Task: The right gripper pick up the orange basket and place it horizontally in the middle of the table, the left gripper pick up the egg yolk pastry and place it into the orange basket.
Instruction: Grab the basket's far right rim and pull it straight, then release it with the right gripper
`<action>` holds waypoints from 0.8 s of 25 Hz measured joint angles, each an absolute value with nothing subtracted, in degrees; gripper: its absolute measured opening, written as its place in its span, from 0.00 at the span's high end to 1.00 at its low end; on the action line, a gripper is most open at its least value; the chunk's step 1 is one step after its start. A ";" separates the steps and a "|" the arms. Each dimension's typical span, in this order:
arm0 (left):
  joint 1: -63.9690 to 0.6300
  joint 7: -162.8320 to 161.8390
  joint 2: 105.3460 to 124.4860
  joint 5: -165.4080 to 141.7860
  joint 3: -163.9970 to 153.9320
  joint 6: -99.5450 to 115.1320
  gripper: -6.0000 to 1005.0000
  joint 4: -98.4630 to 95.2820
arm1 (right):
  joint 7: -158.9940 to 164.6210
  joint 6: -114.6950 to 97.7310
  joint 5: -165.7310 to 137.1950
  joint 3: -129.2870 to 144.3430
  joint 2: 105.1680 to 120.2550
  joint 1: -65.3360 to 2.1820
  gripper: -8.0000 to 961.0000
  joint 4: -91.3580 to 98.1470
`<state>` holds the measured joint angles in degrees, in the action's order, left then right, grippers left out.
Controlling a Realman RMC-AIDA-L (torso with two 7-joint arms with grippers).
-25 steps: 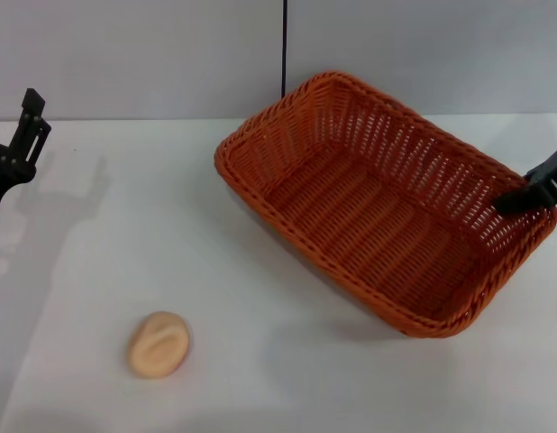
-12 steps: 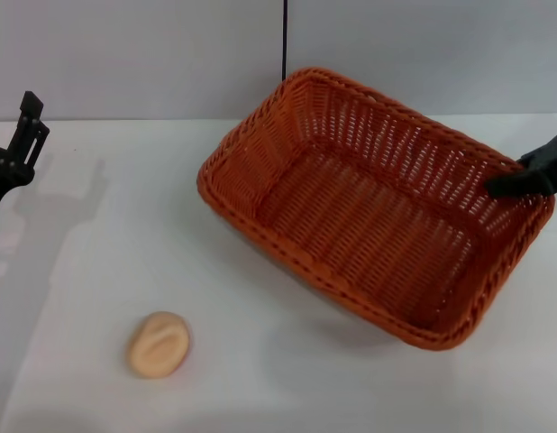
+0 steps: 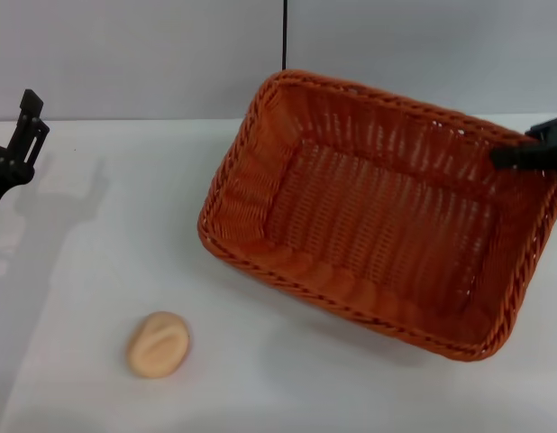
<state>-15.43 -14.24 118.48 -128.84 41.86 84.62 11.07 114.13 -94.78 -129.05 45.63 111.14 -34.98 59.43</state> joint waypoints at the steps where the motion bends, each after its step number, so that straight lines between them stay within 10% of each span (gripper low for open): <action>1: -15.45 -14.23 118.48 -128.85 41.86 84.72 0.25 11.07 | 112.88 -95.81 -127.61 43.79 111.10 -34.73 0.82 59.50; 12: -15.40 -14.24 118.48 -128.85 41.83 84.82 0.25 11.08 | 108.12 -101.45 -122.52 39.89 110.33 -34.08 0.82 60.11; 20: -15.38 -14.24 118.48 -128.84 41.77 84.82 0.25 11.08 | 103.07 -109.61 -122.80 40.51 106.79 -35.30 0.81 61.70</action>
<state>-15.38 -14.24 118.48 -128.84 41.77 84.82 11.08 103.07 -109.61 -122.80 40.51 106.79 -35.30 61.70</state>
